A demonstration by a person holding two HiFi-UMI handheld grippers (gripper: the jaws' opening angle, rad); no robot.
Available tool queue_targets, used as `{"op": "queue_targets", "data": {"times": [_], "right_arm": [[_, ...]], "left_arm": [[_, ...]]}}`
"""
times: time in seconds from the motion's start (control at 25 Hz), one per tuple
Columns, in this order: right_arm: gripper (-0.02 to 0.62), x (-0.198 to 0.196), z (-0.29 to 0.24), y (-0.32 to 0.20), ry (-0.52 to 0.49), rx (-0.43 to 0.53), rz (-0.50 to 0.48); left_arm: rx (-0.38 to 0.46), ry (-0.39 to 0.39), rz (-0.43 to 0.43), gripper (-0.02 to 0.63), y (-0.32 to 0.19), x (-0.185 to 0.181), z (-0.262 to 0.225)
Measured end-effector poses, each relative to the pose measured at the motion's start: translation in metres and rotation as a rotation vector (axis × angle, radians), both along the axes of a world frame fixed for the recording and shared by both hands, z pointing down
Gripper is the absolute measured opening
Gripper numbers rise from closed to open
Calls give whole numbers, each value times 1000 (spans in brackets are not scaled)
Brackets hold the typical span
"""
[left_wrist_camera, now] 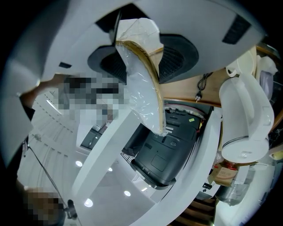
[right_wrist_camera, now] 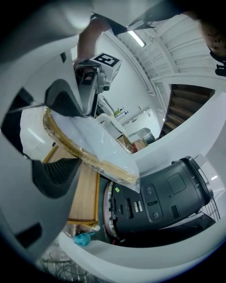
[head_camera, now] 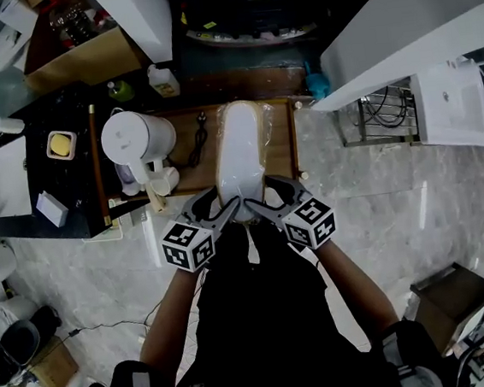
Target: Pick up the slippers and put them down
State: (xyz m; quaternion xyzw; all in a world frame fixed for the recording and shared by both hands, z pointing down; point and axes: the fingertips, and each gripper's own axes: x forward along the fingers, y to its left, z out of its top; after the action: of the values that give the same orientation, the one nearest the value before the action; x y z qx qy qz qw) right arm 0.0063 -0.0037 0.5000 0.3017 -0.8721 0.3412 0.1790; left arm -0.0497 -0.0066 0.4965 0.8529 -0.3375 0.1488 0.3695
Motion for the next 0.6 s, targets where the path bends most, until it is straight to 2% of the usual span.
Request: {"op": "queue_targets", "data": {"times": [0.6], "right_arm": [[299,4,39,-12,2,-25,2]], "left_arm": [[-26,-16,-4,232,-11,4,39]]}}
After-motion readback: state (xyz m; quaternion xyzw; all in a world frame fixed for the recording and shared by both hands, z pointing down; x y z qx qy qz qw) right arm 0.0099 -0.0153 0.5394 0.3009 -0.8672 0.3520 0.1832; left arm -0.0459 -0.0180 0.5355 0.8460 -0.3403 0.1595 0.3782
